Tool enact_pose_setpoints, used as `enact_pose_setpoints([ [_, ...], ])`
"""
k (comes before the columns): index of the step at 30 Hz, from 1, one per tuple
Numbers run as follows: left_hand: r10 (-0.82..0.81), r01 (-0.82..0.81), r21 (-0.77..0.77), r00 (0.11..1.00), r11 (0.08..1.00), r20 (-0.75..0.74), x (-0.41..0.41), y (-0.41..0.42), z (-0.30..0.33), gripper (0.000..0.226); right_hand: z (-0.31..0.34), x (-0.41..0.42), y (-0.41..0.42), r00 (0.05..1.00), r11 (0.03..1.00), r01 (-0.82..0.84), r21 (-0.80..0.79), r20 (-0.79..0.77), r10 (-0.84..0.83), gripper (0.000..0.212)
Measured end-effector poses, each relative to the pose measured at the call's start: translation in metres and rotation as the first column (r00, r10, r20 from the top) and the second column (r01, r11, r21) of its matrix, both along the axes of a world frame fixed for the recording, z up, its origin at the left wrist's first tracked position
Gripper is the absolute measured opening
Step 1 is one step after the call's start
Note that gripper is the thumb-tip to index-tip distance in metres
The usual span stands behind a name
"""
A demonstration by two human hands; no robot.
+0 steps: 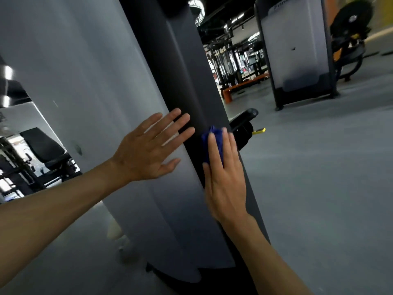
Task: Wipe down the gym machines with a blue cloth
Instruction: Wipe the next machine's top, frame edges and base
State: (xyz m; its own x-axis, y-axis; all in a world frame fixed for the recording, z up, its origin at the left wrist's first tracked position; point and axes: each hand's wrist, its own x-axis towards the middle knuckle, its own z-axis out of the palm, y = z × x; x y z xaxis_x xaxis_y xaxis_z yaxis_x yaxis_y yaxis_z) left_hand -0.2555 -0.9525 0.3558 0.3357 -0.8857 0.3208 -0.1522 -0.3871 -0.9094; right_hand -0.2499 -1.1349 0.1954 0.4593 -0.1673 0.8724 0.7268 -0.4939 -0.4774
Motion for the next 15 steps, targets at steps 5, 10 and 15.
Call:
enact_pose_setpoints([
  [5,0.003,0.012,-0.263,0.999,0.965,0.054,0.005,-0.008,0.029,0.078,0.112,0.017,0.007,0.994,0.996,-0.038,0.08,0.106,0.03,0.061],
  [10,-0.038,0.063,-0.359,0.996,0.931,0.077,0.007,-0.008,0.02,0.073,0.047,0.011,0.007,0.999,0.995,-0.042,0.088,0.027,0.04,0.067],
  [15,-0.055,0.082,-0.377,0.995,0.922,0.08,0.007,-0.011,0.039,0.075,0.096,0.012,0.005,0.993,0.996,0.093,-0.016,0.077,-0.092,0.058],
])
